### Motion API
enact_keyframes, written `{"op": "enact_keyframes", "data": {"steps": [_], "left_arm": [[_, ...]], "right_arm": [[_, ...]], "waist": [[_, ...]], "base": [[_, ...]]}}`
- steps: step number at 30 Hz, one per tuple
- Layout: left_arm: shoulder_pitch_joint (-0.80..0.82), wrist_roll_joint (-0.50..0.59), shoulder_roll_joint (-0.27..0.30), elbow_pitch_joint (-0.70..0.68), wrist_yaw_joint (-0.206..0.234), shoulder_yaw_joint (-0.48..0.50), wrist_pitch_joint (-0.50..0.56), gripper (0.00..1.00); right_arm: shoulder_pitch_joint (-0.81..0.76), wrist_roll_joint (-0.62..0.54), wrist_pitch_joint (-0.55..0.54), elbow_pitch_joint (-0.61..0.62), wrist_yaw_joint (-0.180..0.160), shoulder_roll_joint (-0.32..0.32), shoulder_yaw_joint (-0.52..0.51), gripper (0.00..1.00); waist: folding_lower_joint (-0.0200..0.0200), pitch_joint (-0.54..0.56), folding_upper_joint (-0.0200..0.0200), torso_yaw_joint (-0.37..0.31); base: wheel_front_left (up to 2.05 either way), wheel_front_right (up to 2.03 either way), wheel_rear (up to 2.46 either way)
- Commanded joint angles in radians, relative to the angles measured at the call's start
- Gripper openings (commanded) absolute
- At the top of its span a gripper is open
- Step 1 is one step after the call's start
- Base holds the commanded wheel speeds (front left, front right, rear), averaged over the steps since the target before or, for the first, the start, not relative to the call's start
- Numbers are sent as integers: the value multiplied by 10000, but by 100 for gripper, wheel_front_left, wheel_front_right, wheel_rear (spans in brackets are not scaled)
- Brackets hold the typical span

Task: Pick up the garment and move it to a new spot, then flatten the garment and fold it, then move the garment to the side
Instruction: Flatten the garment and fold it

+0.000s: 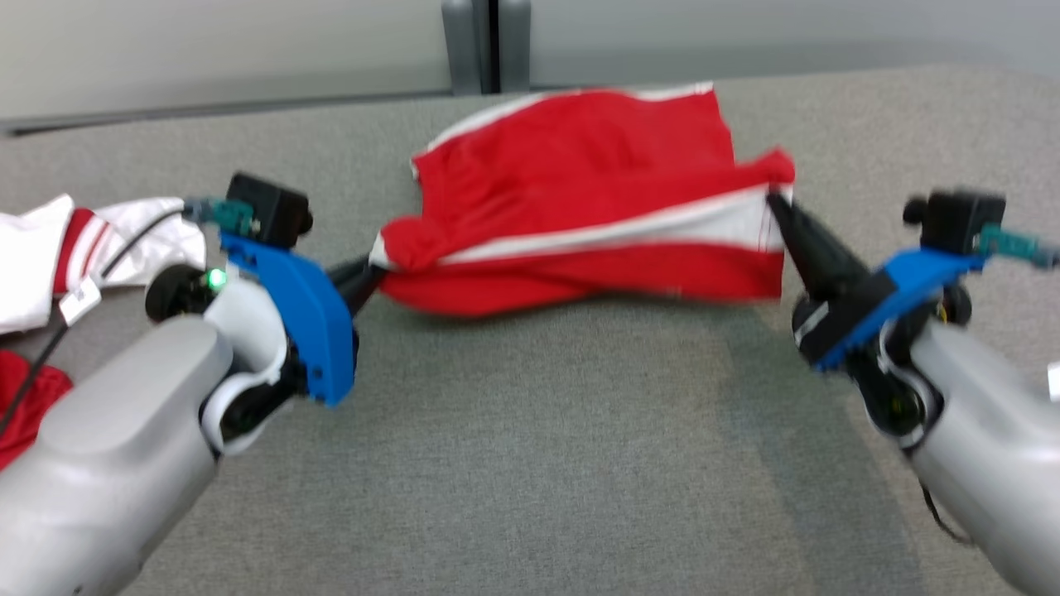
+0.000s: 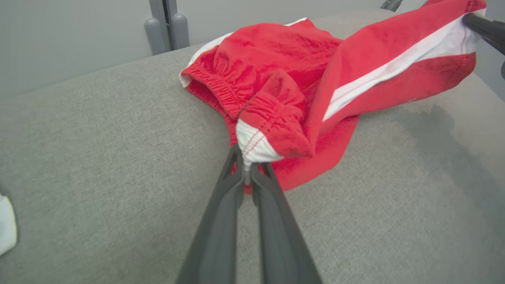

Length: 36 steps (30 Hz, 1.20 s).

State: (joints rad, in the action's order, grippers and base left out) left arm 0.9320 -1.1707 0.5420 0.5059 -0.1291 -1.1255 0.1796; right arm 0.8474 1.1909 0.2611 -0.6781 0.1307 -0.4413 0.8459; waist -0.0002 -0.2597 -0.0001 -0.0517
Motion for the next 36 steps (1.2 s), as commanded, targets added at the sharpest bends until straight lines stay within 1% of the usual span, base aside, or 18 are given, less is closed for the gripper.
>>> {"op": "enact_keyframes", "data": {"steps": [1, 5, 9, 13, 16, 18, 19, 21, 24, 28, 36], "left_arm": [[-316, -205, 202, -245, -20, -150, 122, 0], [-1216, -743, 807, -1127, -20, -643, 615, 0], [-1968, -1299, 1443, -2155, -18, -934, 1316, 0], [-2363, -1756, 2015, -3145, 334, -934, 1749, 0], [-2190, -2013, 2224, -3505, 570, -811, 2025, 0], [-2002, -2426, 2119, -3470, 544, -720, 2481, 0], [-1738, -2940, 1956, -3285, 481, -585, 3006, 0], [-1498, -3487, 1783, -2983, 408, -472, 3564, 0], [-953, -3896, 1524, -2435, 343, -266, 4121, 0], [-281, -4098, 1163, -1721, 257, -46, 4510, 0], [949, -4170, 421, -519, 118, 388, 4721, 0]], "right_arm": [[-542, 196, -2, 199, 1, -262, 109, 0], [-1801, 724, -254, 855, 1, -843, 443, 0], [-2778, 1102, -373, 1471, -1, -1448, 487, 0], [-3204, 1202, -415, 2107, -1, -1839, 383, 0], [-2988, 1140, -486, 2383, -1, -1930, 248, 0], [-2645, 1050, -647, 2340, -1, -1892, 205, 0], [-2301, 1073, -852, 2221, -1, -1712, 191, 0], [-1933, 1140, -1034, 2023, 1, -1527, 166, 0], [-1315, 1355, -1188, 1655, 1, -1248, 58, 0], [-531, 1650, -1446, 1019, 1, -943, -6, 0], [905, 1980, -1856, -369, 1, -617, -33, 0]], "waist": [[2, 373, 1, -141], [2, 1029, 1, -136], [2, 1528, 1, -138], [2, 1713, 1, -99], [2, 1672, 1, -44], [2, 1580, 1, 14], [2, 1421, 1, 63], [2, 1230, 1, 112], [2, 885, 1, 150], [2, 340, 1, 196], [2, -840, 1, 360]], "base": [[0, 0, 0], [0, 0, 0], [0, 0, 0], [0, 0, 0], [0, 0, 0], [0, 0, 0], [0, 0, 0], [0, 0, 0], [0, 0, 0], [0, 0, 0], [0, 0, 0]]}}
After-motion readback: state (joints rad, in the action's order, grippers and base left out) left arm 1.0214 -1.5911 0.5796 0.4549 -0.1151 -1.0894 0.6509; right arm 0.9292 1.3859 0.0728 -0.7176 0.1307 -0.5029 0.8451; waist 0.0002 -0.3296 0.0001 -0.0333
